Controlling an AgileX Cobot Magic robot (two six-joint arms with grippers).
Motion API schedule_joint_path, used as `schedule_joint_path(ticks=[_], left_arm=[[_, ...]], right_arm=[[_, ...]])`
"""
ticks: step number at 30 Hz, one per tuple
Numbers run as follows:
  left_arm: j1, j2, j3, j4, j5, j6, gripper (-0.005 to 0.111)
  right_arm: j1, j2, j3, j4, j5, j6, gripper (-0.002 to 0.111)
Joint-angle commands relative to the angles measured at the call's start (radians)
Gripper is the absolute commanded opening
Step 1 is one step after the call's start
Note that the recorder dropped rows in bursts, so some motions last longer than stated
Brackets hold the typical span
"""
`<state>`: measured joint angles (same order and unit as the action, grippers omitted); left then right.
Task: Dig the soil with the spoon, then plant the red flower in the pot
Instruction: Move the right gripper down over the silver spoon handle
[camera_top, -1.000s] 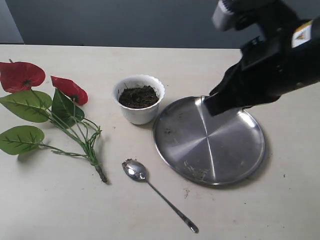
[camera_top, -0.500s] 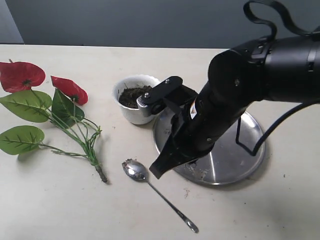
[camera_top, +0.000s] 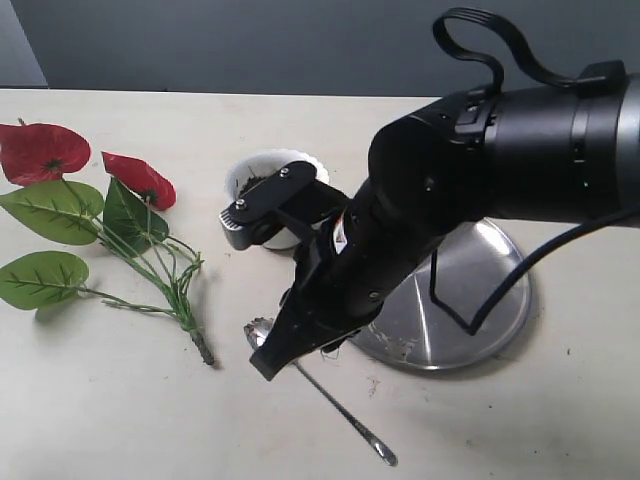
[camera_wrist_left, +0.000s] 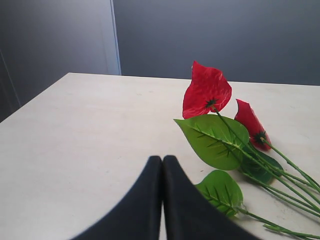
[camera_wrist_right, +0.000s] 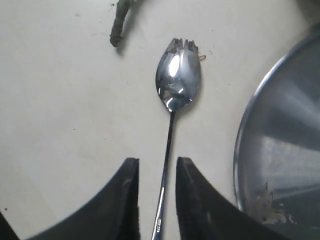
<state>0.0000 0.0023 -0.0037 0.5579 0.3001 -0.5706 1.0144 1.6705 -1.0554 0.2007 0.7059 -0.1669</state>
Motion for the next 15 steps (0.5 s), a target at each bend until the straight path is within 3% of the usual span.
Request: schedule_joint_path(ticks=[1, 15], left_arm=[[0.0, -0.002, 0.004, 0.008, -0.008, -0.002, 0.0], [0.0, -0.002, 0.004, 0.008, -0.008, -0.002, 0.0]], right_arm=[[0.003, 0.024, -0.007, 0.009, -0.006, 0.007, 0.027], [0.005, 0.211, -0.007, 0.017, -0.061, 0.003, 0.027]])
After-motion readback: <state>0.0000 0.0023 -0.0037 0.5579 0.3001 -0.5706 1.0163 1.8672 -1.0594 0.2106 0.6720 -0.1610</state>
